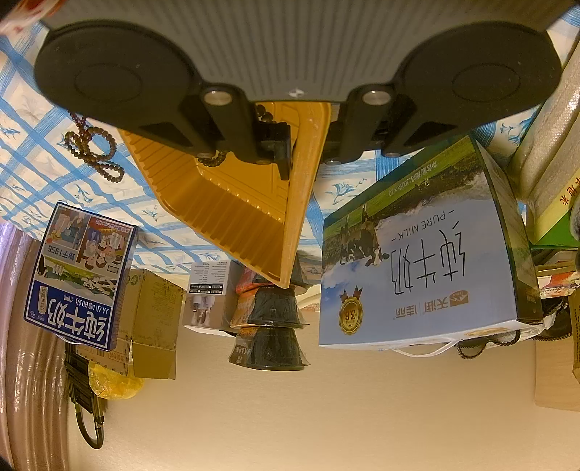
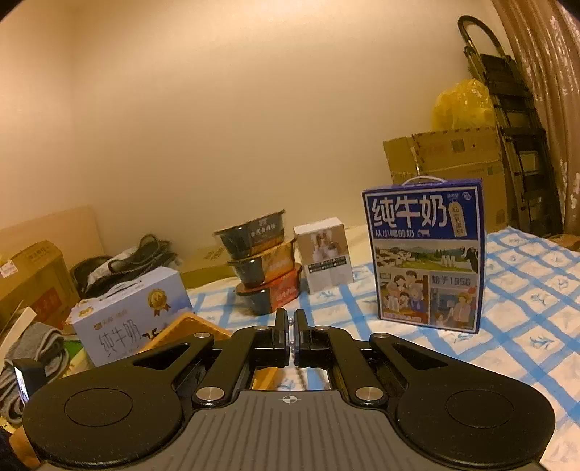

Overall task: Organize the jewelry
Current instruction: 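Lift the bracelet high with the right tool and carry it toward the orange tray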

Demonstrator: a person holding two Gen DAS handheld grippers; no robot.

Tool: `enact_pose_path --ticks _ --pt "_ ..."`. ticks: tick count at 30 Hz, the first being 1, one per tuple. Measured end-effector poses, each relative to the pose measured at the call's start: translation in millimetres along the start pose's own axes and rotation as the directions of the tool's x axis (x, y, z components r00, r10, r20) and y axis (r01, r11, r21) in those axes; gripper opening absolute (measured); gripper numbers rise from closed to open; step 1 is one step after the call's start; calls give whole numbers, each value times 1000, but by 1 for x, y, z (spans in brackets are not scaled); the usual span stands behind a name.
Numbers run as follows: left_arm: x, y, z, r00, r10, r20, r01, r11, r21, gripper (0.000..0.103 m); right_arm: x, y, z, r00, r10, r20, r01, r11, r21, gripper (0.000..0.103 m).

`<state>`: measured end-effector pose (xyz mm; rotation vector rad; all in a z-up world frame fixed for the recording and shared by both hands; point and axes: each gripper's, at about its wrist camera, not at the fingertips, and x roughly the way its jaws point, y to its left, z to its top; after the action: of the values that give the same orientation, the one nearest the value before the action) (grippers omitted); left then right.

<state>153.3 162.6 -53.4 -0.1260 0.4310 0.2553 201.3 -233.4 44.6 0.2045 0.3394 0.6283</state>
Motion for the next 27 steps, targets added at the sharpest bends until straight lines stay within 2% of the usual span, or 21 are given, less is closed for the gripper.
enact_pose_path --ticks 17,21,27 --pt "0 -1 1 1000 -1 1 1 1000 -3 6 20 12 4 996 42 -83 -42 999 2 2" --pt "0 -1 1 1000 -1 2 1 1000 -3 6 32 25 8 991 99 -88 -99 995 4 2" --pt "0 0 2 1000 0 3 0 1000 -7 6 68 54 23 976 210 -49 -211 978 1 2"
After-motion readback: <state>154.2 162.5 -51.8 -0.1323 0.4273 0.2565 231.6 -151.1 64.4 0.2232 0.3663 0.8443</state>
